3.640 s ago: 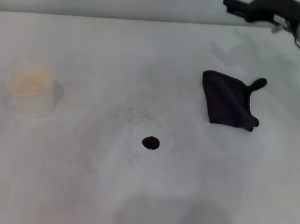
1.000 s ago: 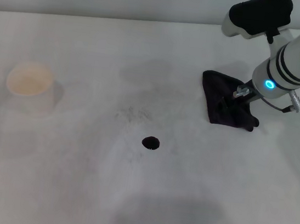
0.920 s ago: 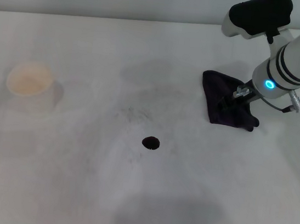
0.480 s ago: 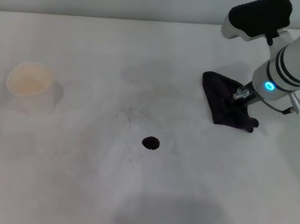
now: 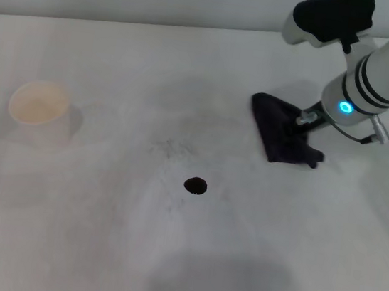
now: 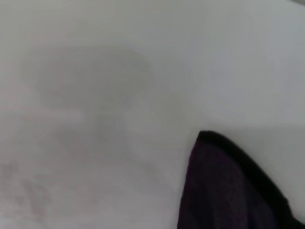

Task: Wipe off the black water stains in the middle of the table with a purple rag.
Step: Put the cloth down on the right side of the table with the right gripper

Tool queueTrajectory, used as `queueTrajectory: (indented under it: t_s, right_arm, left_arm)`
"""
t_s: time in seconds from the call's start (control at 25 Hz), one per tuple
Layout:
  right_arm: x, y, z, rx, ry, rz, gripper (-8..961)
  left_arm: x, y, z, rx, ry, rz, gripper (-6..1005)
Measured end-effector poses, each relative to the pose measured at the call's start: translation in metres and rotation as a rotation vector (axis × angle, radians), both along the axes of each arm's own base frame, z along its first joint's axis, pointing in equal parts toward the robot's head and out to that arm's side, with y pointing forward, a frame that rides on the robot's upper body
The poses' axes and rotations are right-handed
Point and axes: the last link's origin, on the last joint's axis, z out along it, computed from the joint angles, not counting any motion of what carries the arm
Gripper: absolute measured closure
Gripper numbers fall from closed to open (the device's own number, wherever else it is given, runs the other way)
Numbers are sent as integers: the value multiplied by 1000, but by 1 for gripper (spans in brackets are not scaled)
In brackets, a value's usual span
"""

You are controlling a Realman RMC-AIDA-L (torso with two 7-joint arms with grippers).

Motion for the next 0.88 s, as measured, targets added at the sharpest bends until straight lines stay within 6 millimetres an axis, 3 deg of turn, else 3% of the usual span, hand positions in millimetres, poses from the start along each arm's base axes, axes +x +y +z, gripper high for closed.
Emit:
queueTrajectory:
  t_s: [0.08,0.36,0.88]
  right_arm:
    - [-13,0,-2,-32,49,59,818]
    - [-27,-6,-8,-125,66,146,848]
    - [-38,-57,-46,-416,206,326,848]
  left_arm:
    - [0,0,0,0,0,0,112]
    - [-1,-1,-1,3,-16,9,112]
    - [-7,-1,1,36,-58,57,112]
